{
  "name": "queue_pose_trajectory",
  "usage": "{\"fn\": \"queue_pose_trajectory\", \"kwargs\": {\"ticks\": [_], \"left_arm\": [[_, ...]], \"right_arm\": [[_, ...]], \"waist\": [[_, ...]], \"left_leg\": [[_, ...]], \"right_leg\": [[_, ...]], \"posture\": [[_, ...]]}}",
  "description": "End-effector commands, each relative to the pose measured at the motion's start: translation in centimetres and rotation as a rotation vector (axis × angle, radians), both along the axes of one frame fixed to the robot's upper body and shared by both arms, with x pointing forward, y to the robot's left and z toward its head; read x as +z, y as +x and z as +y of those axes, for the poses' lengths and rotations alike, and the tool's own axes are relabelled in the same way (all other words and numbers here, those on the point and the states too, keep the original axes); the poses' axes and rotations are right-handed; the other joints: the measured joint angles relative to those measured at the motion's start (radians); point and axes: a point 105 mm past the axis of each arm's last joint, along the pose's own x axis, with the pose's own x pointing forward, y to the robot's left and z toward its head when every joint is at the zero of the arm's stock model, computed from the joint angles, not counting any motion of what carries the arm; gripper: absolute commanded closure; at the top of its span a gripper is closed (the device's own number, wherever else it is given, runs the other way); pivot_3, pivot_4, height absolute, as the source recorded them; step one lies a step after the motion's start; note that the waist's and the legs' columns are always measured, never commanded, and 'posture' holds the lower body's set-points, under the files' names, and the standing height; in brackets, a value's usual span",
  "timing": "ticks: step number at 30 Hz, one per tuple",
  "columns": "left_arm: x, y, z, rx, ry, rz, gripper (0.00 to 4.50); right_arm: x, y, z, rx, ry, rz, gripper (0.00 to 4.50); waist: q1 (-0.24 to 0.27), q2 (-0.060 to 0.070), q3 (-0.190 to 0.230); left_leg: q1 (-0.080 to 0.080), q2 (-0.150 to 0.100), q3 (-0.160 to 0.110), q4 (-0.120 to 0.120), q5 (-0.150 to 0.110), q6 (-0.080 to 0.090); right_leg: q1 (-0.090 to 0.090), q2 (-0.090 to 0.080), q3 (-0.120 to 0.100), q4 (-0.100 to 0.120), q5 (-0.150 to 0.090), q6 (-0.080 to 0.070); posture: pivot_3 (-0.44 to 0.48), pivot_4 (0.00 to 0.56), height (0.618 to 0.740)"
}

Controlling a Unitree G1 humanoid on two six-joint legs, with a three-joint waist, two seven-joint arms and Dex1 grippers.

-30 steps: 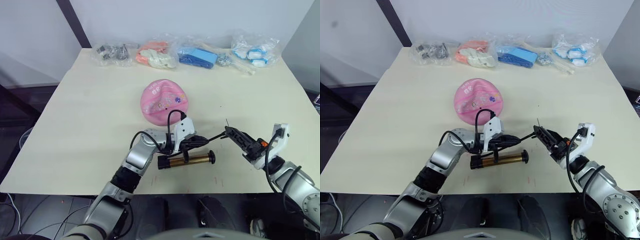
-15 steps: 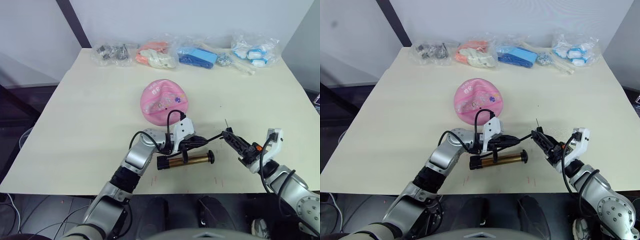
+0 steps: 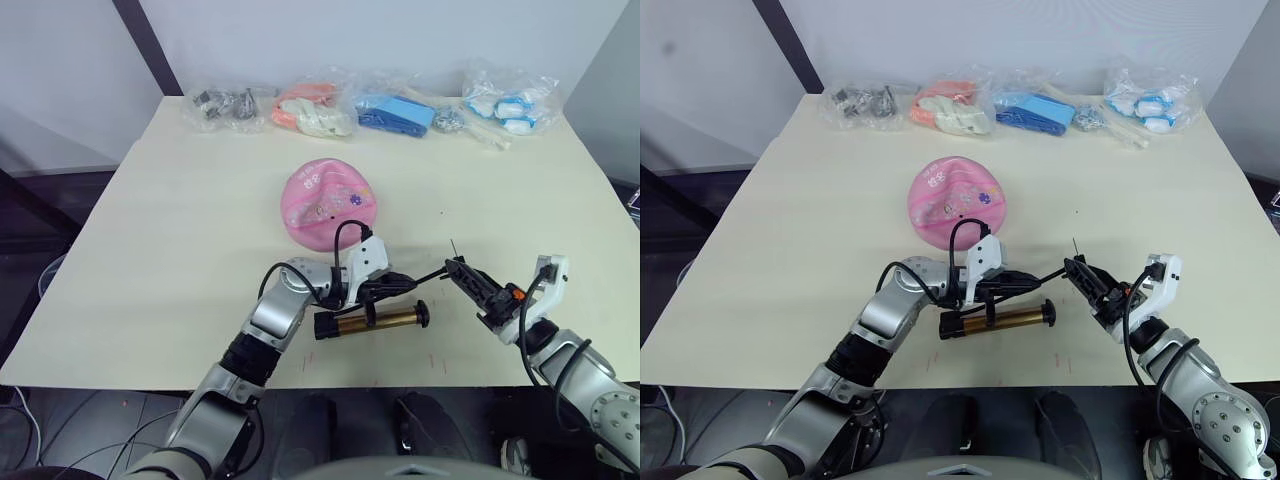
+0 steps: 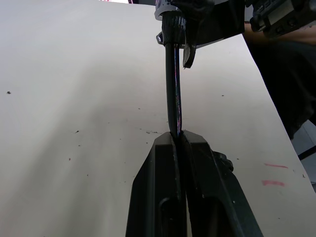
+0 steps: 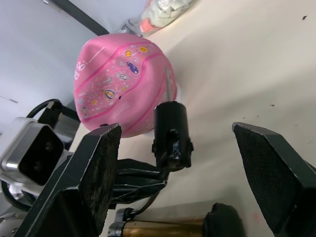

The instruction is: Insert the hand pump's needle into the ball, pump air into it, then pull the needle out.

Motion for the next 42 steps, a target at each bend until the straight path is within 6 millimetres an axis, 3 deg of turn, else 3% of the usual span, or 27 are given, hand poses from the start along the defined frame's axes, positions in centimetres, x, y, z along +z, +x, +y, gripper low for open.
{"fn": "queue_pose_trajectory", "kwargs": {"ticks": [1, 2, 5, 7, 29, 30, 32, 33, 36, 38, 40, 42], "left_arm": [[0.4, -0.4, -0.6, -0.030, -0.016, -0.028, 4.50], [0.4, -0.4, -0.6, -0.029, -0.015, -0.028, 4.50], [0.4, -0.3, -0.7, -0.017, -0.020, -0.028, 4.50], [0.4, -0.2, -0.7, -0.013, -0.024, -0.027, 4.50], [0.7, -0.3, -0.5, -0.009, -0.038, -0.007, 4.50], [0.8, -0.2, -0.4, -0.002, -0.041, -0.012, 3.94], [1.0, 0.0, -0.3, 0.005, -0.050, -0.012, 3.73], [1.2, 0.0, -0.2, 0.003, -0.058, -0.014, 3.16], [2.1, -0.1, 0.4, -0.010, -0.077, -0.026, 2.05], [2.7, -0.3, 1.0, -0.027, -0.081, -0.055, 0.74], [3.4, -0.5, 1.5, -0.042, -0.086, -0.081, 0.08], [4.7, -0.8, 2.2, -0.044, -0.119, -0.098, 0.02]], "right_arm": [[1.2, 0.1, 0.3, 0.015, -0.003, -0.060, 1.70], [1.3, 0.1, 0.3, 0.015, -0.003, -0.061, 2.03], [1.3, 0.1, 0.3, 0.012, 0.005, -0.060, 3.61], [1.3, 0.1, 0.2, 0.001, 0.011, -0.058, 4.11], [1.3, 0.0, 0.7, 0.037, -0.011, -0.068, 4.11], [1.4, 0.0, 0.7, 0.039, -0.013, -0.071, 4.11], [1.5, 0.0, 0.7, 0.050, -0.027, -0.083, 4.11], [1.8, 0.0, 0.7, 0.056, -0.033, -0.094, 4.11], [2.3, 0.0, 0.4, 0.083, -0.086, -0.128, 4.11], [2.7, 0.1, 0.3, 0.115, -0.142, -0.158, 4.11], [3.1, 0.1, 0.3, 0.139, -0.176, -0.183, 4.11], [3.7, 0.1, 0.4, 0.176, -0.231, -0.230, 4.11]], "waist": [[0.000, 0.000, 0.000], [0.000, 0.000, 0.000], [0.000, 0.000, 0.000], [0.000, 0.000, 0.000], [0.000, 0.000, 0.000], [0.000, 0.000, 0.000], [0.000, 0.000, 0.000], [0.000, 0.000, 0.000], [-0.001, 0.000, 0.000], [-0.001, 0.000, 0.000], [0.000, 0.000, 0.000], [-0.001, 0.000, 0.000]], "left_leg": [[0.000, 0.000, 0.000, 0.000, 0.000, 0.000], [0.000, 0.000, 0.000, 0.000, 0.000, 0.000], [0.000, 0.000, 0.000, 0.000, 0.000, 0.000], [0.000, 0.000, 0.000, 0.000, 0.000, 0.000], [0.000, 0.000, -0.001, 0.000, 0.000, 0.000], [0.000, 0.000, -0.001, 0.000, 0.000, 0.000], [0.000, 0.000, -0.001, 0.000, 0.000, 0.000], [0.000, 0.000, -0.001, 0.000, 0.000, 0.000], [0.000, 0.000, -0.001, 0.000, 0.000, 0.000], [0.000, 0.000, -0.001, 0.000, 0.000, 0.000], [0.000, 0.000, -0.002, 0.000, 0.000, 0.000], [-0.001, 0.000, -0.004, 0.000, 0.000, 0.000]], "right_leg": [[0.000, 0.000, 0.000, 0.000, 0.000, 0.000], [0.000, 0.000, 0.000, 0.000, 0.000, 0.000], [0.000, 0.000, 0.000, 0.000, 0.000, 0.000], [0.000, 0.000, 0.000, 0.000, 0.000, 0.000], [0.000, 0.000, -0.001, 0.000, 0.000, 0.000], [0.000, 0.000, -0.001, 0.000, 0.000, 0.000], [0.000, 0.000, -0.001, 0.000, 0.000, 0.000], [0.000, 0.000, 0.000, 0.000, 0.000, 0.000], [0.000, 0.000, -0.001, 0.000, 0.000, 0.000], [0.000, 0.000, -0.001, 0.000, 0.000, 0.000], [0.000, 0.000, -0.001, 0.000, 0.000, 0.000], [0.000, 0.000, -0.001, 0.000, 0.000, 0.000]], "posture": [[0.000, 0.150, 0.738], [0.000, 0.150, 0.738], [0.000, 0.150, 0.738], [0.000, 0.150, 0.738], [0.000, 0.150, 0.738], [0.000, 0.150, 0.738], [0.000, 0.150, 0.738], [0.000, 0.150, 0.738], [0.000, 0.150, 0.738], [0.000, 0.150, 0.738], [0.000, 0.150, 0.738], [0.000, 0.150, 0.738]]}}
